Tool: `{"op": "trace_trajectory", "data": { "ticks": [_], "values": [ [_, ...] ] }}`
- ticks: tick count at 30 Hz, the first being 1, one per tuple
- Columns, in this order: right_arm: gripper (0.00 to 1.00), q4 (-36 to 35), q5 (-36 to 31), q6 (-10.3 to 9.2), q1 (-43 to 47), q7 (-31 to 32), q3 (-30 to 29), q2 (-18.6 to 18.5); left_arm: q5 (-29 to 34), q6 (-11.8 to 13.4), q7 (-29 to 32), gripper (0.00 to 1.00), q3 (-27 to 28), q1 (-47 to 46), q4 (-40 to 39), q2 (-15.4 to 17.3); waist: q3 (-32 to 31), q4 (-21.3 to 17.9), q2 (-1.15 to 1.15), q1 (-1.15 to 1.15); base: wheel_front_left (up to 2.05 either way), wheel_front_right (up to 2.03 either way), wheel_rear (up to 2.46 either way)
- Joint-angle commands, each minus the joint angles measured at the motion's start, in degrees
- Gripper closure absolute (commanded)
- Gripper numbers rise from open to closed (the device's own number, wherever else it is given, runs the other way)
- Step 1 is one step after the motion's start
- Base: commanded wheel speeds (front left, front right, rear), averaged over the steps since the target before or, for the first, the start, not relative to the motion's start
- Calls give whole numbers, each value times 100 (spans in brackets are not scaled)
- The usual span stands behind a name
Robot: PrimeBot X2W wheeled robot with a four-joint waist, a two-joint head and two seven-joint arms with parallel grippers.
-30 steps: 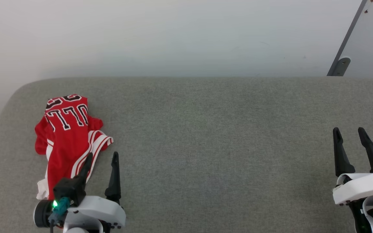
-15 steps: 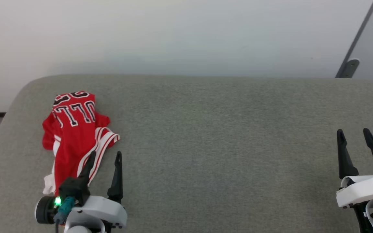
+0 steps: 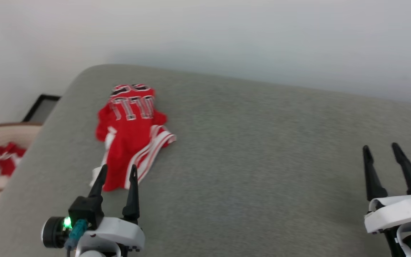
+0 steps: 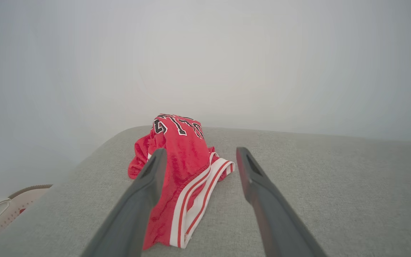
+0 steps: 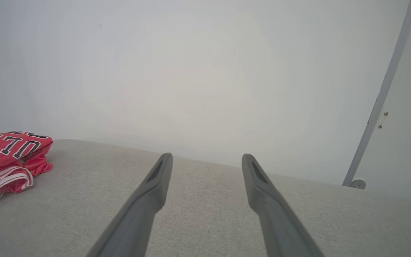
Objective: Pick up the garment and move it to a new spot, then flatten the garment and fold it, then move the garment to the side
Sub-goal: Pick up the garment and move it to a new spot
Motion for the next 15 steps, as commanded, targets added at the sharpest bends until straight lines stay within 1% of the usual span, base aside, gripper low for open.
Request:
{"op": "trace_trajectory", "data": {
  "ticks": [1,11,15],
  "values": [
    [0,1,-13,-8,-29,-28,38,11,3,33,-3,0,11,65,-28,-16,14,537,0,0,0,0,0],
    [0,71,4,-8,-5,-28,390,12,-94,147,-3,0,29,310,-127,-70,-29,1668,0,0,0,0,0],
    [0,110,50,-8,-245,-28,746,3,-224,304,-3,0,190,459,-353,-78,118,1773,0,0,0,0,0]
  ]
}}
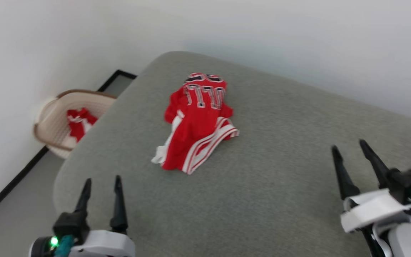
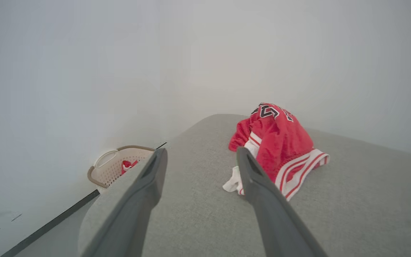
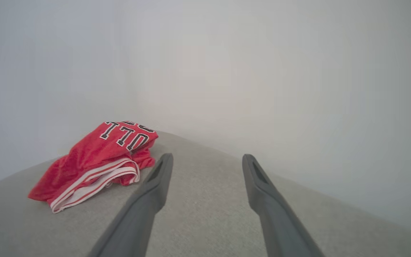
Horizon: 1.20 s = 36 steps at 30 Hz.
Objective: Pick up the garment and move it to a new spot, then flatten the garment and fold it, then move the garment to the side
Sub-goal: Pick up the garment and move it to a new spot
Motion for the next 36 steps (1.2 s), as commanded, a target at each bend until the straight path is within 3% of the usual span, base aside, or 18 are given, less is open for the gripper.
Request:
{"op": "trace_trajectory", "data": {
  "ticks": [1,8,13,17,22,27,32,36],
  "values": [
    [0,26,35,-8,-87,-28,89,-24,-81,63,-3,0,15,51,-84,-13,143,309,0,0,0,0,0],
    [0,238,182,-8,-495,-28,690,-29,-400,396,-3,0,90,451,-555,-14,221,367,0,0,0,0,0],
    [0,316,271,-8,-599,-28,802,11,-445,453,-3,0,73,595,-700,-14,196,356,0,0,0,0,0],
    [0,301,291,-8,-408,-28,632,35,-306,269,-3,0,-20,473,-566,-14,171,315,0,0,0,0,0],
    [0,171,207,-8,-97,-28,302,50,18,-218,-3,0,-288,-196,-11,139,174,209,0,0,0,0,0],
    [0,-8,111,-8,-227,-28,347,10,329,-504,-3,0,-606,-1366,612,449,676,-502,0,0,0,0,0],
    [0,-154,183,-8,-422,-25,342,-45,60,-656,18,0,-722,-2671,1743,643,1204,-1160,0,0,0,0,0],
    [0,-175,232,-8,-553,-20,317,-15,-613,-704,846,0,-827,-3611,2993,783,1464,-1620,0,0,0,0,0]
  ]
}}
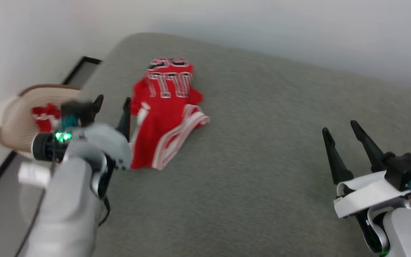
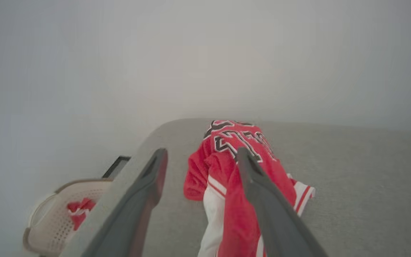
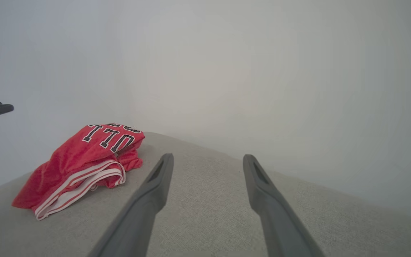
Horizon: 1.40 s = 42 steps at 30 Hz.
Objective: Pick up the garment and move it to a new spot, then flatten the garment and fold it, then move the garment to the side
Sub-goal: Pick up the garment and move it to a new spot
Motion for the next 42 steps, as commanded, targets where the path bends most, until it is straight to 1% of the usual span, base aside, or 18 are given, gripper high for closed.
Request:
{"op": "trace_trajectory", "data": {
  "ticks": [1,2,5,6,9,12,16,19,21,22,23,25,26,31,36,39,42],
  "values": [
    [0,-19,34,-8,-167,-10,-13,34,-391,-20,442,0,-133,-290,308,12,948,-1118,0,0,0,0,0],
    [0,-26,43,-8,-197,-9,-15,53,-698,-22,799,0,-270,-447,487,63,1000,-1218,0,0,0,0,0],
    [0,-69,56,-8,-328,-7,61,149,-1595,-19,1704,0,-460,-801,754,431,1154,-1545,0,0,0,0,0],
    [0,-69,56,-8,-328,-7,61,149,-1595,-19,1704,0,-460,-801,754,431,1154,-1545,0,0,0,0,0],
    [0,-108,68,-8,-451,-6,118,223,-2272,-20,2340,0,-550,-979,841,769,1334,-1819,0,0,0,0,0],
    [0,-156,73,-8,-562,-6,160,265,-2519,-21,2780,0,-678,-1121,1028,1096,1534,-2043,0,0,0,0,0],
    [0,-202,91,-8,-690,-6,138,281,-3015,-22,3221,0,-637,-1257,1208,1200,1794,-2277,0,0,0,0,0],
    [0,-237,114,-8,-782,-6,166,323,-3174,-22,3399,0,-758,-1222,1268,1334,1946,-2419,0,0,0,0,0],
    [0,-243,118,-8,-817,-7,180,333,-3289,-18,3493,0,-840,-1159,1343,1322,2007,-2471,0,0,0,0,0],
    [0,-238,116,-8,-830,-7,188,344,-3331,-11,3518,21,-898,-1121,1363,1293,2022,-2486,0,0,0,0,0],
    [0,-228,116,-8,-835,-7,194,352,-3370,-12,3520,54,-949,-1082,1376,1273,2030,-2496,0,0,0,0,0],
    [0,-201,121,-8,-855,-7,197,380,-3410,-13,3428,91,-1059,-1064,1369,1257,2012,-2502,0,0,0,0,0],
    [0,-193,123,-8,-857,-7,194,392,-3396,-13,3309,100,-1101,-1070,1350,1268,1977,-2497,0,0,0,0,0],
    [0,-137,123,-8,-771,-7,183,439,-3451,-45,2584,100,-1303,-1155,1068,1384,1629,-2431,0,0,0,0,0],
    [0,-96,141,-8,-639,-7,130,497,-3637,-24,1950,100,-1515,-1310,474,1681,1213,-2451,0,0,0,0,0],
    [0,-88,157,-8,-572,-7,102,545,-3756,-24,1825,100,-1901,-1354,-4,1730,1028,-2518,0,0,0,0,0],
    [0,-80,188,-8,-465,-6,42,585,-3881,-25,1781,100,-2386,-1436,-664,1785,908,-2635,0,0,0,0,0]
  ]
}}
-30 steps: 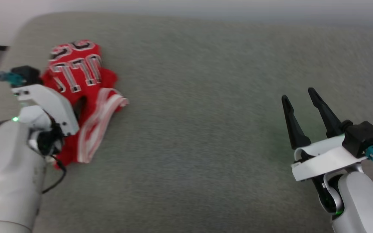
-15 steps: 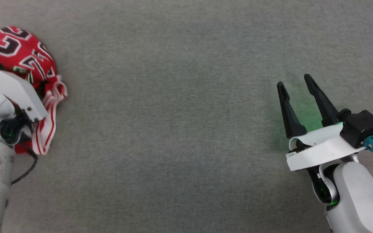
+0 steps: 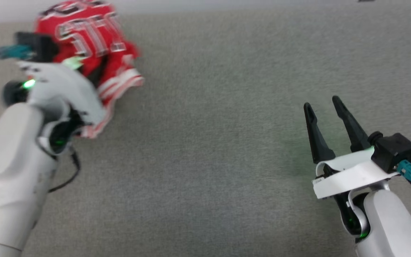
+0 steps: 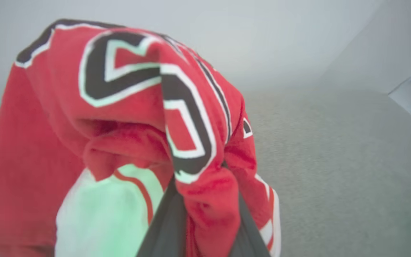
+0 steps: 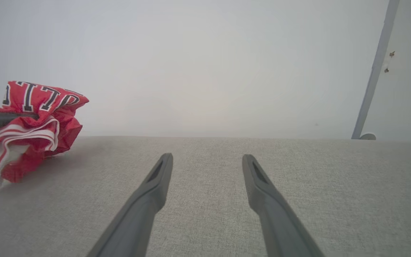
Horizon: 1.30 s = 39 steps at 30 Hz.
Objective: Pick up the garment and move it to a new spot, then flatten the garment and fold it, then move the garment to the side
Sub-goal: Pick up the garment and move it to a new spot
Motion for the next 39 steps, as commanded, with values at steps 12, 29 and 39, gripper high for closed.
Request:
{"op": "trace_trajectory", "data": {
  "ticks": [12,29,39],
  "values": [
    [0,-62,169,-8,307,-4,-337,205,-252,-12,310,100,-2316,-728,-1980,208,-53,-980,0,0,0,0,0],
    [0,-148,389,-8,280,-5,-825,447,-925,-11,996,100,-4380,-1022,-1191,411,464,-2090,0,0,0,0,0],
    [0,-155,585,-8,216,-4,-755,456,-622,9,1880,100,-4523,-445,-703,401,601,-2209,0,0,0,0,0]
  ]
}}
